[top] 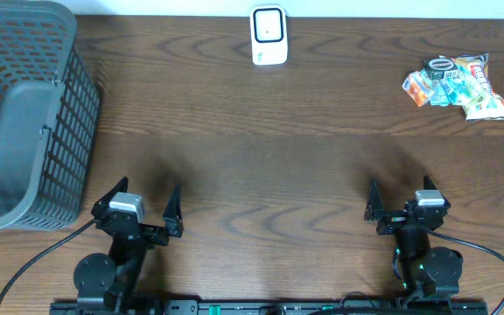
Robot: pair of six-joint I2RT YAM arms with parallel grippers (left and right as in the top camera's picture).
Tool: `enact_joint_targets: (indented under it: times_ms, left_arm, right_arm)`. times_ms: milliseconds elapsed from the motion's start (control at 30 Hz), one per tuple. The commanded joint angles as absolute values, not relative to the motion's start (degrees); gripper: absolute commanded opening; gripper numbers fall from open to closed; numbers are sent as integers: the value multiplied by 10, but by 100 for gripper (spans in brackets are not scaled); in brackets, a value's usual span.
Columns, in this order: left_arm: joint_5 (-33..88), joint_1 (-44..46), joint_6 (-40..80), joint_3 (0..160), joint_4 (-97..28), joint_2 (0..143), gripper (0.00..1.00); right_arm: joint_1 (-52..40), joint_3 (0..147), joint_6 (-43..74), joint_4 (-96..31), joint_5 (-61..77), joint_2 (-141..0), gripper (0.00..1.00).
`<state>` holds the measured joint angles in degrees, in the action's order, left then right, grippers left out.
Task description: Scan the item barcode
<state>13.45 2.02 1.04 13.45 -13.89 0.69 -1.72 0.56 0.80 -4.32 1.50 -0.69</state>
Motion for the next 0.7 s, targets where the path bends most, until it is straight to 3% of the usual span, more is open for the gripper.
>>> enact_joint_targets:
  times_ms: [0,667]
  left_arm:
    - [141,18,11,116,-113,1,98]
    - [139,18,50,2,98,1,98]
  right_arm:
    - [-14,4,2,-44,12,-3,99]
    - [-14,4,2,-44,12,-3,99]
